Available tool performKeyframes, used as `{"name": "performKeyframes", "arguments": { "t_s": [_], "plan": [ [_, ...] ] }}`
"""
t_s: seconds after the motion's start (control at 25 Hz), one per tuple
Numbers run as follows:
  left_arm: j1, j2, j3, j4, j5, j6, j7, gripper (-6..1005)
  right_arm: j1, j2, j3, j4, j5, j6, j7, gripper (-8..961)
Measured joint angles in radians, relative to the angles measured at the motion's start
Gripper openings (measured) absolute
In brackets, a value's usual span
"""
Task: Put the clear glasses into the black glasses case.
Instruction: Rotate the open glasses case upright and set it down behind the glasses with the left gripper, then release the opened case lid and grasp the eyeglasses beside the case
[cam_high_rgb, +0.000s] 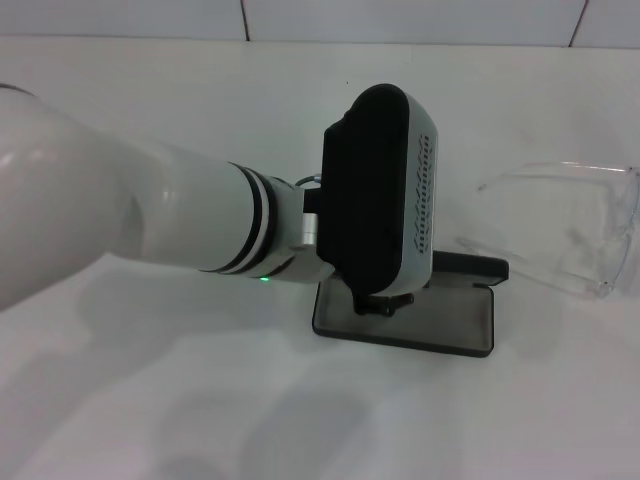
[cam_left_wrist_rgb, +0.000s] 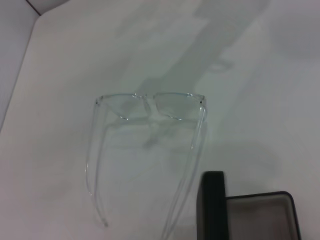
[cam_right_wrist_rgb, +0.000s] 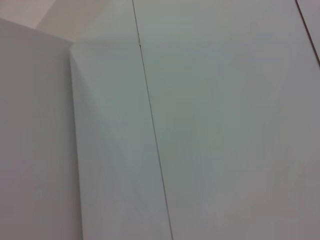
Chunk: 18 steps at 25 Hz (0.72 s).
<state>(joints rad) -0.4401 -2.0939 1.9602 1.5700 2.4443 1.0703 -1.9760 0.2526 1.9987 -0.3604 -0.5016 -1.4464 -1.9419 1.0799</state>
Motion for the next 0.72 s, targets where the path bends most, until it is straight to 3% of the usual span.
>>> {"name": "performKeyframes", "arguments": {
  "t_s": [0.12,0.44,0.52,0.68,0.72],
  "plan": [
    [0.003,0.000,0.002,0.000,0.000,0.000,-0.004,215,-0.002,0.000,0.000,0.001,0.000,-0.005,0.000,708],
    [0.038,0.000,-0.010,0.067,-0.017,0.002,-0.021,474,-0.005,-0.008,-0.010,0.006,-0.012,-0.019,0.004,702],
    [0.054,0.002,-0.024,0.106,-0.042,0.006,-0.021,480,-0.003,-0.010,-0.018,0.001,-0.017,-0.020,0.011,701],
    [0.085,0.003,-0.096,0.180,-0.183,0.010,-0.016,488,0.008,-0.011,-0.048,-0.053,-0.049,-0.014,0.069,699],
    [0.094,0.003,-0.117,0.192,-0.227,0.009,-0.014,488,0.017,-0.007,-0.077,-0.213,-0.133,0.023,0.259,698]
  ]
}}
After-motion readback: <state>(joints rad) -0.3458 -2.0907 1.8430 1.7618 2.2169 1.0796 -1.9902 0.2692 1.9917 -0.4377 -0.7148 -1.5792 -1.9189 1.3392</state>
